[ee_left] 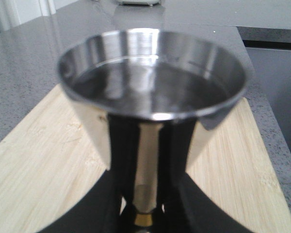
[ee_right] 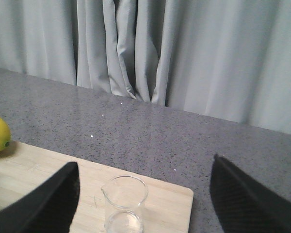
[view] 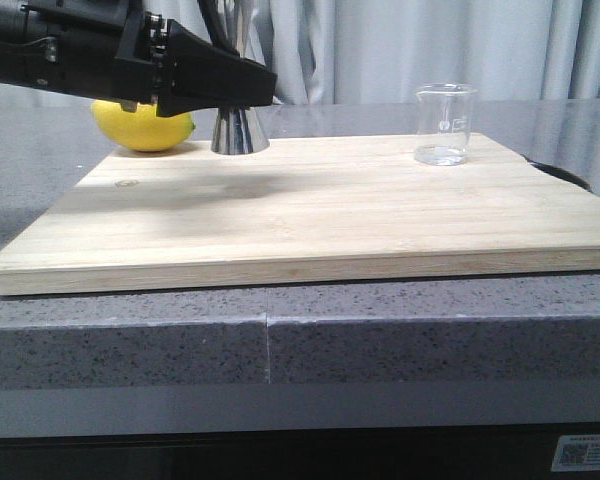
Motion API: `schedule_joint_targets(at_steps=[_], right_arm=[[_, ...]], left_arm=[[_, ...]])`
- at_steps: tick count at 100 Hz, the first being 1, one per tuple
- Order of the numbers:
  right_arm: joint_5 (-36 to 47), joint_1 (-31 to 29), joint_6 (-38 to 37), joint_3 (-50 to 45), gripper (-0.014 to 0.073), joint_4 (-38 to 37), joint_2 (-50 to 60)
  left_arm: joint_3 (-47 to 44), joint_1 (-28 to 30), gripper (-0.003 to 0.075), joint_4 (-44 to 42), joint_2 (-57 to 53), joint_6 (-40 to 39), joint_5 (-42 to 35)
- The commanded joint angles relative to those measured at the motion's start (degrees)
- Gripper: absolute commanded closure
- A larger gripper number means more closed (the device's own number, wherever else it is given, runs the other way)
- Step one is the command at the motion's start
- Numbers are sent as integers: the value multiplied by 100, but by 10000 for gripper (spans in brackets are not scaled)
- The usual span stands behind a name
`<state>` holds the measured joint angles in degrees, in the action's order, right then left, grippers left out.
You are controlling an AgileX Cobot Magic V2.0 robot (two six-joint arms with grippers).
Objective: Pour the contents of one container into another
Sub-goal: 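Lower the held jigger onto the board with the left gripper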
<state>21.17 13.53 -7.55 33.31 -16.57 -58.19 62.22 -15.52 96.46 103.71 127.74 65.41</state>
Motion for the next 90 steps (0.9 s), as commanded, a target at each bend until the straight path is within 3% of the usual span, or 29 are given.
schedule_joint_targets(at_steps=[1, 90], right_arm=[[405, -46, -12, 134, 88, 0, 118], [405, -46, -69, 134, 89, 0, 118]], left_arm=[[183, 10, 739, 577, -265, 89, 322], [450, 10, 739, 419, -3, 33, 207]])
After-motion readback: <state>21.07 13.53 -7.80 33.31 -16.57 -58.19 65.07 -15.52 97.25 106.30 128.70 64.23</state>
